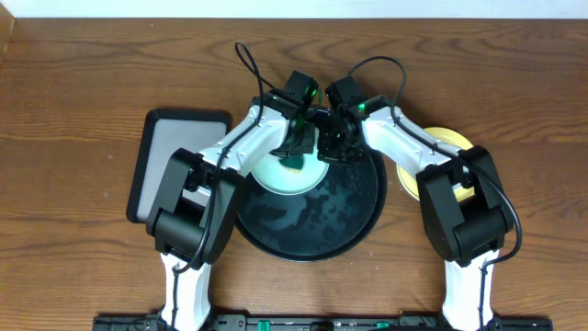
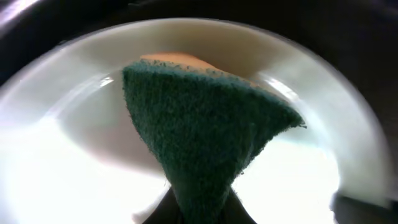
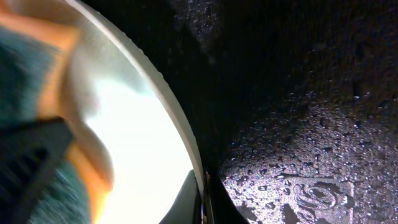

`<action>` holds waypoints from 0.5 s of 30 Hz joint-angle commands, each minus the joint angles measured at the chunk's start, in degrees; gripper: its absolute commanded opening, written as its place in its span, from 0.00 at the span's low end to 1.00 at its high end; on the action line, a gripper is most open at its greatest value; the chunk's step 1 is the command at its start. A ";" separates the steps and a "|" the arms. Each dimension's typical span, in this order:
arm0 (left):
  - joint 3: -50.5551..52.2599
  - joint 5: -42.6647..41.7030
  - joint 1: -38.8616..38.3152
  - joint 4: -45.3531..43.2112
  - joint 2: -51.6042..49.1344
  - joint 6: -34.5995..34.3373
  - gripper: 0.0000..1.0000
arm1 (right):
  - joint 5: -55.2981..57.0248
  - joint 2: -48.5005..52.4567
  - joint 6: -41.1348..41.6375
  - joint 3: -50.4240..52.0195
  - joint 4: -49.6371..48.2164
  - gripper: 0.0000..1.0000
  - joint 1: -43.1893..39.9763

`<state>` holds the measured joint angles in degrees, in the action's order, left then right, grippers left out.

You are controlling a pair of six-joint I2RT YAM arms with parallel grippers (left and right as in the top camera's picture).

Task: Clean dirty plates on tray and stack at the side

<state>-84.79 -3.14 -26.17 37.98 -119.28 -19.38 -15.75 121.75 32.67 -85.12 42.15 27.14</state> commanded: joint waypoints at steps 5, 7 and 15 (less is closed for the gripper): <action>-4.74 6.62 6.38 9.53 6.54 -2.38 0.07 | 0.07 0.24 -0.59 0.92 0.33 0.01 1.09; -4.98 6.56 8.00 11.96 10.08 -2.36 0.07 | 0.07 0.22 -0.59 0.92 0.52 0.01 1.09; -4.98 4.74 14.86 17.33 23.30 -2.34 0.07 | 5.92 -5.31 -4.74 0.37 2.36 0.01 1.11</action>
<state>-88.60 2.11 -14.04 54.15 -99.22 -21.06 -15.11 121.19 31.11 -85.12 43.03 27.24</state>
